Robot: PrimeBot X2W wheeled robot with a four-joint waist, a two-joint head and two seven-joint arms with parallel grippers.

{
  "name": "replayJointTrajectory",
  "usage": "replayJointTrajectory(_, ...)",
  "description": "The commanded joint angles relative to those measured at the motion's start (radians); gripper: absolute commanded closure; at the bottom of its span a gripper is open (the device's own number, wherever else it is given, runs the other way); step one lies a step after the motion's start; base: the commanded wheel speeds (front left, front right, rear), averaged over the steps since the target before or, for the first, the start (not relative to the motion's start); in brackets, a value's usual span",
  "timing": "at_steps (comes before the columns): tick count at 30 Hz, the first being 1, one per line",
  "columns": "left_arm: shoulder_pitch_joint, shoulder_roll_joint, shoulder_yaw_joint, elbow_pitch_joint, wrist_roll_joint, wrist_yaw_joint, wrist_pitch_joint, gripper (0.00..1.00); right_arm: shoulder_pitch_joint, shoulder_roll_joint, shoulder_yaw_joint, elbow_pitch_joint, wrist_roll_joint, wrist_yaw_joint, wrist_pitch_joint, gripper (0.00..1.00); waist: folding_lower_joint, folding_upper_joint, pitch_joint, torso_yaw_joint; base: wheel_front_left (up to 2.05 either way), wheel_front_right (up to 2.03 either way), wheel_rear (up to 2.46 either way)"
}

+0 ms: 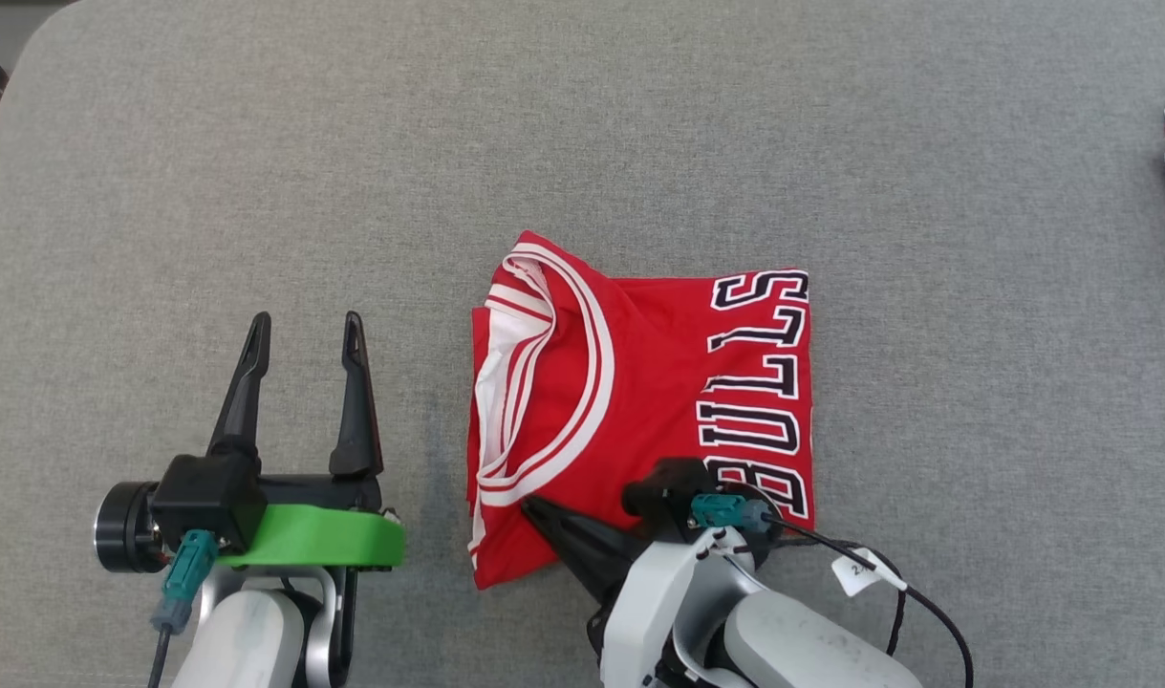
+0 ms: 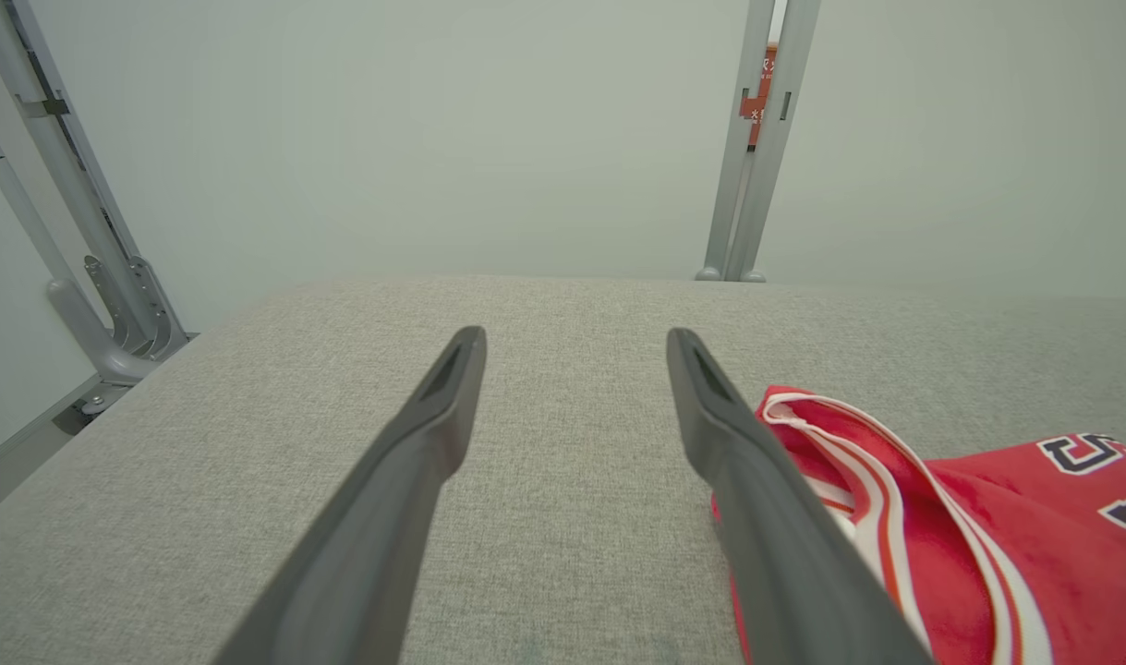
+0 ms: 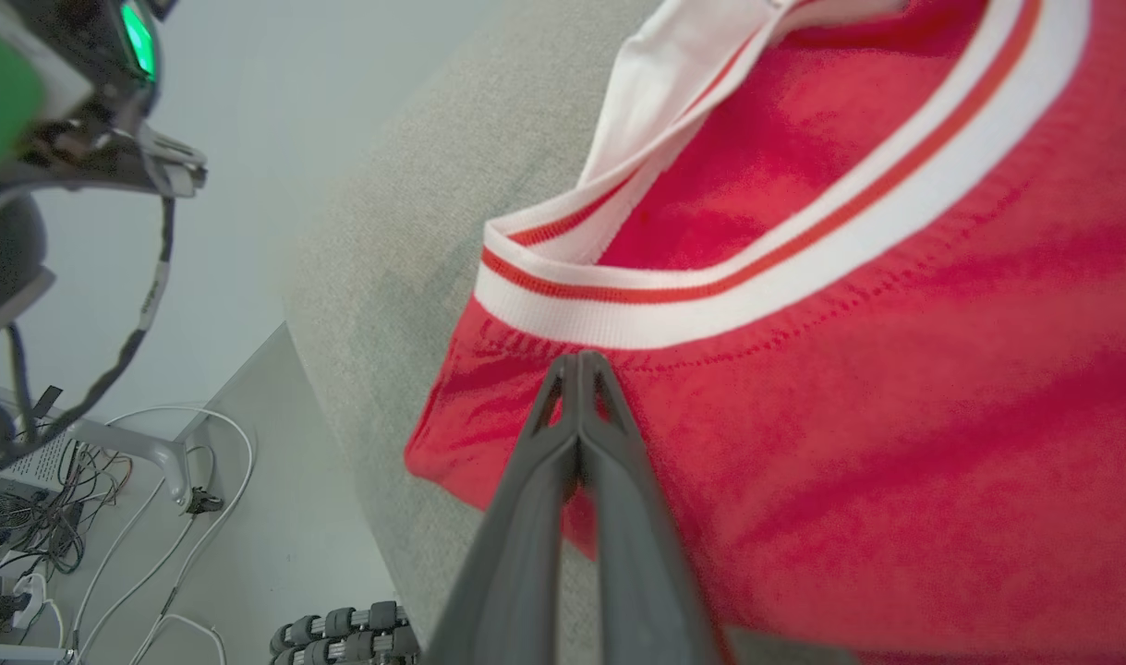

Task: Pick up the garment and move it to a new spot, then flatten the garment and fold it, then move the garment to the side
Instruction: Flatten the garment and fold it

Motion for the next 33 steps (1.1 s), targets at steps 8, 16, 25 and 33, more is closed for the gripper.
replayJointTrajectory(8,0.030,0.017,0.030,0.002,0.003,0.012,-0.006,0.00,0.035,-0.079,-0.136,-0.243,-0.061,0.000,-0.117,0.00,0.0000,0.0000,-0.037,-0.037,0.00,0.00,0.00)
replayJointTrajectory(16,0.050,0.049,0.042,-0.013,0.009,0.023,0.007,0.00,0.191,-0.105,-0.532,-0.431,-0.165,0.000,-0.157,0.00,0.0000,0.0000,-0.078,-0.099,0.00,0.00,0.00)
replayJointTrajectory(25,0.097,0.076,0.050,-0.011,-0.004,0.029,0.028,0.00,0.362,-0.088,-0.795,-0.511,-0.230,0.000,-0.118,0.00,0.0000,0.0000,-0.155,-0.141,0.00,0.00,0.00)
replayJointTrajectory(33,0.176,0.088,0.032,-0.010,-0.012,0.036,0.054,0.00,0.472,-0.077,-0.821,-0.543,-0.234,0.000,-0.076,0.00,0.0000,0.0000,-0.237,-0.145,0.00,0.00,0.00)
